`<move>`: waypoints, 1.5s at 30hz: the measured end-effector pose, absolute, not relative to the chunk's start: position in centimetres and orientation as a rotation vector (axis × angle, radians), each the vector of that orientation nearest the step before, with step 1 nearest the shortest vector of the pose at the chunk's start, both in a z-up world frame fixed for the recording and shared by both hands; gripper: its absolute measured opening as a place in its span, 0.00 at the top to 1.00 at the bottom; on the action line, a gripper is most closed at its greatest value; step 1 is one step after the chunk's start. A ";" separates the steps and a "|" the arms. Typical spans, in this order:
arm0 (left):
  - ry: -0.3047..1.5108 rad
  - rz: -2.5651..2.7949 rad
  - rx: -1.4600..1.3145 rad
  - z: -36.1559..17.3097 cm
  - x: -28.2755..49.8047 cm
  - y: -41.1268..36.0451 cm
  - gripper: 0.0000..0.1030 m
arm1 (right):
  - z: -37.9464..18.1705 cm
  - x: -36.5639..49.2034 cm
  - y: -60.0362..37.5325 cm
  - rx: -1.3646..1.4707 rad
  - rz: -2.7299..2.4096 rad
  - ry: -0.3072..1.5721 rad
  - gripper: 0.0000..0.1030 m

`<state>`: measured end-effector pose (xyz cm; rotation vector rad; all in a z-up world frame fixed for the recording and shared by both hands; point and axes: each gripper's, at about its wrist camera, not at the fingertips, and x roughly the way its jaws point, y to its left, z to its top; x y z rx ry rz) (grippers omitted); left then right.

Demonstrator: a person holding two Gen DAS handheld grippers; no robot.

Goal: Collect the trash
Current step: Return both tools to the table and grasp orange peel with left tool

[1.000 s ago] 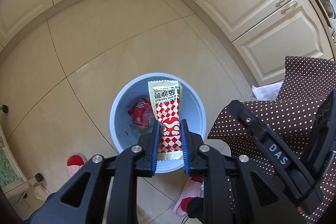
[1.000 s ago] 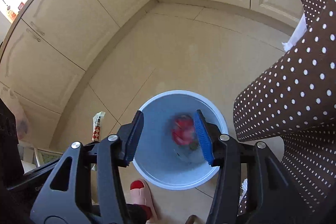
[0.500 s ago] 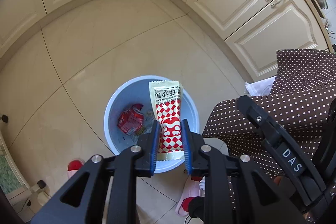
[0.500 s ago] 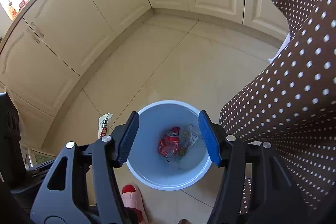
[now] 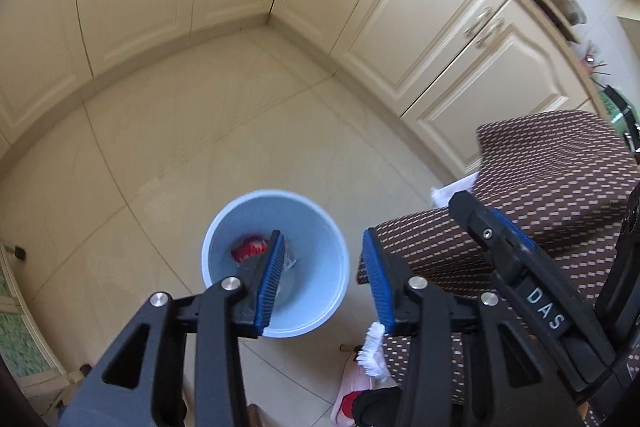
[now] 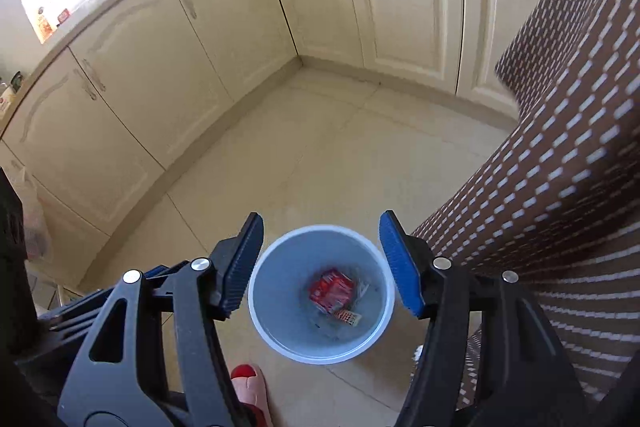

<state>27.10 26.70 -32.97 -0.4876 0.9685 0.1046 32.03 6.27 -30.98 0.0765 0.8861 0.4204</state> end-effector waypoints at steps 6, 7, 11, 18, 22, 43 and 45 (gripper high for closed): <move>0.845 0.031 -0.425 -25.4 24.6 23.2 0.56 | -22.9 27.9 2.7 0.069 0.376 0.727 0.41; 0.825 0.012 -0.410 -24.1 24.2 22.4 0.54 | -21.8 27.4 1.7 0.072 0.370 0.703 0.41; 0.749 -0.069 -0.345 -19.3 22.6 17.6 0.52 | -16.8 24.0 -3.1 0.085 0.298 0.594 0.41; 0.674 -0.252 -0.221 -13.8 20.9 7.2 0.49 | -11.3 18.9 -14.3 0.163 0.146 0.473 0.38; 0.660 -0.375 -0.113 -12.0 21.1 -0.5 0.48 | -9.8 16.6 -20.7 0.187 0.016 0.437 0.35; 0.843 -0.427 0.051 -16.2 27.5 -14.2 0.81 | -12.1 17.1 -33.8 0.336 -0.141 0.538 0.31; 0.815 -0.469 -0.007 -15.4 26.5 -13.4 0.87 | -11.8 16.8 -33.6 0.333 -0.141 0.518 0.31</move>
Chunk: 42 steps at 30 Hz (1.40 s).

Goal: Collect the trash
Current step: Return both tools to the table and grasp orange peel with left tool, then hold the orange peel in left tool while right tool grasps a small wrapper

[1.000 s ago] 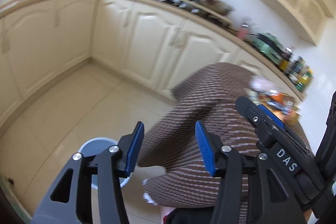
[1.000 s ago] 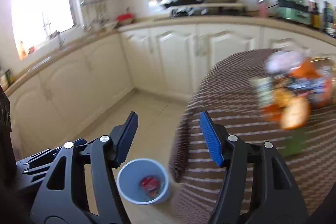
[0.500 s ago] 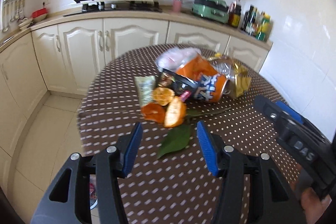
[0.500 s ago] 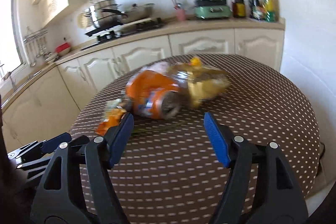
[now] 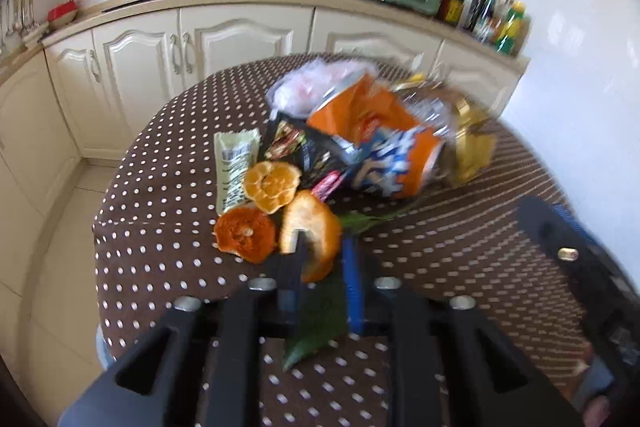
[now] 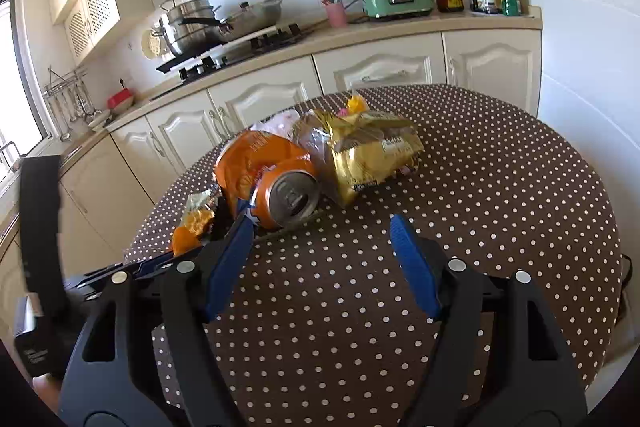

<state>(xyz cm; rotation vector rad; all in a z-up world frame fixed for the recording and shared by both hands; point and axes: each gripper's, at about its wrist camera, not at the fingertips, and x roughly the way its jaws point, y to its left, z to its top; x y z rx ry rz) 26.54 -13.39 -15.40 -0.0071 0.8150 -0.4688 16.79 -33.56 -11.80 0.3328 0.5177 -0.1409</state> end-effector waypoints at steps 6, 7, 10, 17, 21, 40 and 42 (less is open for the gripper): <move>0.692 -0.435 -0.159 -12.8 24.1 -8.7 0.87 | -10.7 16.5 -32.1 0.329 -0.109 0.469 0.31; 0.675 -0.406 -0.185 -12.6 23.8 -7.5 0.87 | -10.7 16.6 -31.7 0.327 -0.101 0.473 0.31; 0.660 -0.329 -0.242 -12.7 23.7 -4.4 0.87 | -11.2 18.3 -30.6 0.343 -0.041 0.521 0.31; 0.657 -0.235 -0.315 -13.8 24.5 0.7 0.87 | -14.0 23.7 -27.5 0.393 0.085 0.701 0.31; 0.651 -0.207 -0.344 -14.3 24.9 2.4 0.87 | -13.4 24.7 -25.6 0.315 0.046 0.697 0.32; 0.664 -0.226 -0.366 -15.4 25.7 3.8 0.87 | -15.1 28.8 -27.7 0.441 0.024 0.748 0.91; 0.660 -0.225 -0.366 -15.3 25.4 3.8 0.87 | -14.3 27.8 -27.5 0.415 0.003 0.695 0.91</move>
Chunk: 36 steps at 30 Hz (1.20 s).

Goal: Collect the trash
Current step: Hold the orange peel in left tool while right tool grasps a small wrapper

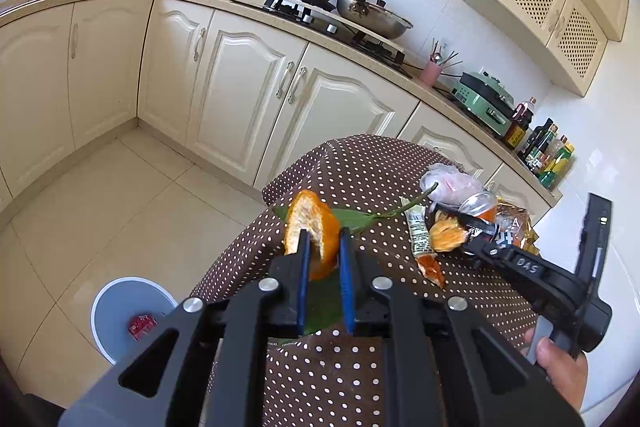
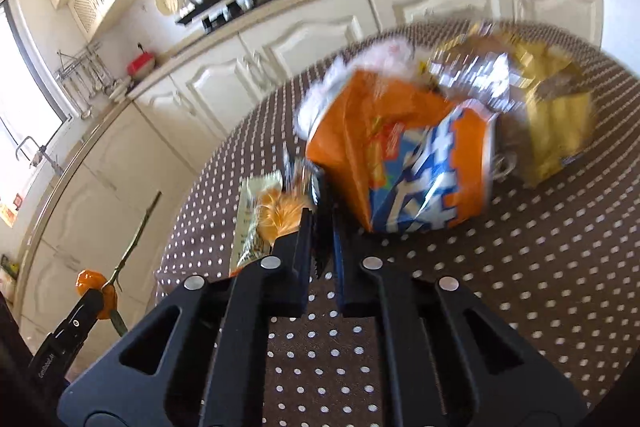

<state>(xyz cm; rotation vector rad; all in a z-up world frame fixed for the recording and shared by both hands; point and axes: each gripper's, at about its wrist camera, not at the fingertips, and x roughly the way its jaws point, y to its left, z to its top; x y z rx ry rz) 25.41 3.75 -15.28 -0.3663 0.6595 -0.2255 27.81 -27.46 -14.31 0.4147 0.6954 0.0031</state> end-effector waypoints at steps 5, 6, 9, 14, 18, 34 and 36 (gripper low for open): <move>0.652 -0.229 -0.366 -14.7 24.9 3.9 0.87 | -12.8 25.5 -27.3 0.358 -0.031 0.611 0.93; 0.650 -0.228 -0.366 -14.7 24.8 3.9 0.87 | -12.6 25.2 -27.3 0.352 -0.030 0.599 0.93; 0.645 -0.229 -0.371 -14.4 24.5 4.2 0.87 | -11.6 23.6 -27.4 0.333 -0.045 0.540 0.93; 0.628 -0.226 -0.389 -14.1 24.0 5.0 0.87 | -9.1 21.6 -26.5 0.263 -0.098 0.418 0.94; 0.623 -0.212 -0.409 -14.2 23.8 6.1 0.87 | -7.7 20.9 -25.1 0.257 -0.021 0.389 0.94; 0.670 -0.147 -0.473 -17.4 24.6 11.9 0.87 | -10.9 24.8 -18.2 0.231 0.027 0.544 0.93; 0.672 -0.159 -0.470 -17.6 24.8 11.5 0.87 | -11.8 24.6 -19.1 0.251 0.002 0.587 0.71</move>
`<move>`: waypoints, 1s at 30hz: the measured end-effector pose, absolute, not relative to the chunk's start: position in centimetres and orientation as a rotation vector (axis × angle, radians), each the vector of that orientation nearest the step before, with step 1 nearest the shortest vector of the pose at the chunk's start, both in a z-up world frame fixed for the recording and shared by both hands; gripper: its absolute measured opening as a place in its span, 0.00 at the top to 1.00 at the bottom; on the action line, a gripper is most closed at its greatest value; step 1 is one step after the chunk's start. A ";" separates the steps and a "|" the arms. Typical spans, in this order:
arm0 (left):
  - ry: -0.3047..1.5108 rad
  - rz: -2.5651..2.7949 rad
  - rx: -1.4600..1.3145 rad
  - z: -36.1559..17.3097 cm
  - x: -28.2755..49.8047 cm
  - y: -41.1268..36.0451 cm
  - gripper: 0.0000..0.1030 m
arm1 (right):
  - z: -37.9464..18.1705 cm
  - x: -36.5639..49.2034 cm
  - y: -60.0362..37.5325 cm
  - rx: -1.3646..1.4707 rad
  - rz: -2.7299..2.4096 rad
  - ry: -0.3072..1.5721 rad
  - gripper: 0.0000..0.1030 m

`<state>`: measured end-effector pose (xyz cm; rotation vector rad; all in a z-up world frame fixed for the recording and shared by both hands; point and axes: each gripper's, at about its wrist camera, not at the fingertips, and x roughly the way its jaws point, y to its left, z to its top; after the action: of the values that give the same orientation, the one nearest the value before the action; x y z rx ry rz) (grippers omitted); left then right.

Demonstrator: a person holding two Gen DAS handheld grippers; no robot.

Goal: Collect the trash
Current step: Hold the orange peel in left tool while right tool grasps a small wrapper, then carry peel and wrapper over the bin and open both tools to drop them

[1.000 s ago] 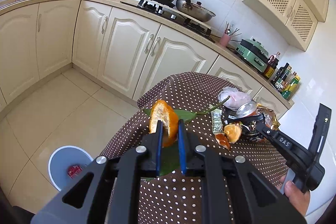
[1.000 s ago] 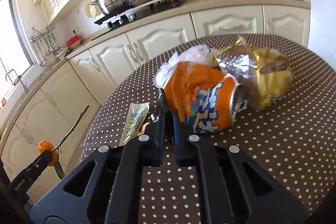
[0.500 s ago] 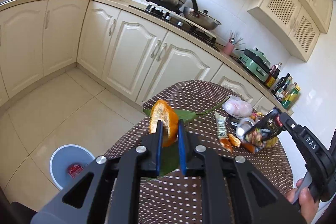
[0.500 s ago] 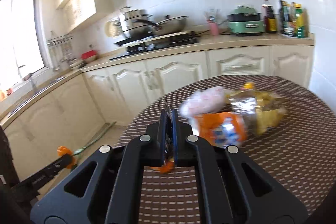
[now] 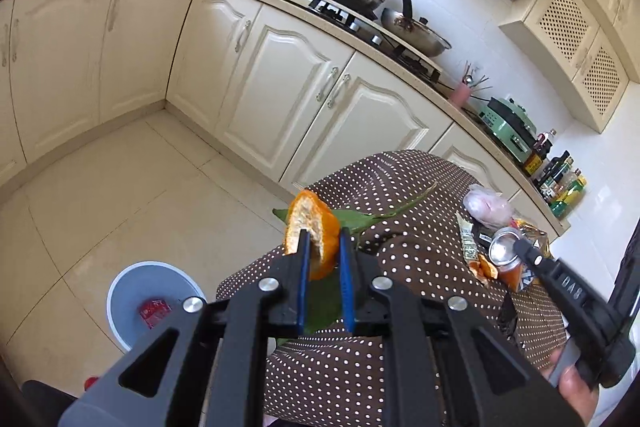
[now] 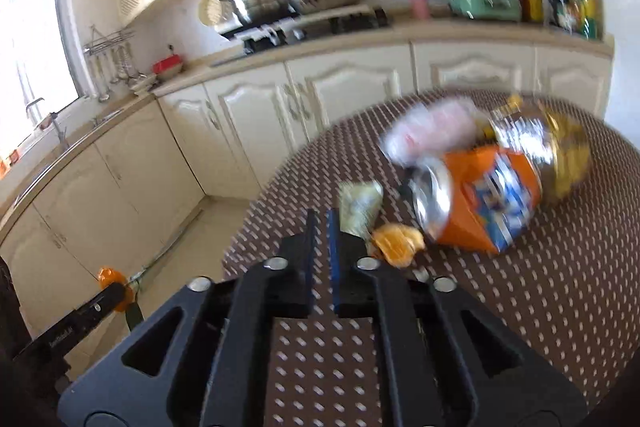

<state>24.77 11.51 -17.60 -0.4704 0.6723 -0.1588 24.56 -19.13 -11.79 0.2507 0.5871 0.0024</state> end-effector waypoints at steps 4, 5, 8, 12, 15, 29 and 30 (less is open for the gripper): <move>0.678 -0.188 -0.474 -17.7 25.0 10.8 0.87 | -12.7 22.8 -19.9 0.188 -0.079 0.587 0.36; 0.680 -0.195 -0.474 -17.7 25.0 10.5 0.87 | -12.9 22.6 -20.2 0.178 -0.087 0.596 0.36; 0.684 -0.213 -0.466 -17.7 24.8 9.5 0.87 | -13.6 22.6 -20.9 0.190 -0.093 0.652 0.36; 0.678 -0.231 -0.441 -17.1 24.3 8.3 0.87 | -14.4 23.2 -21.4 0.201 -0.100 0.722 0.36; 0.672 -0.236 -0.431 -16.8 24.1 7.9 0.87 | -15.1 23.7 -21.6 0.199 -0.055 0.786 0.37; 0.665 -0.227 -0.461 -16.5 23.8 9.3 0.87 | -14.3 22.1 -20.5 0.207 0.066 0.688 0.91; 0.662 -0.223 -0.466 -16.6 23.8 9.6 0.87 | -14.0 22.1 -20.3 0.216 0.080 0.675 0.91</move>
<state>23.79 9.59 -16.57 -0.4663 0.6625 -0.2226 22.12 -20.34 -14.03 0.2160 0.6753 0.0805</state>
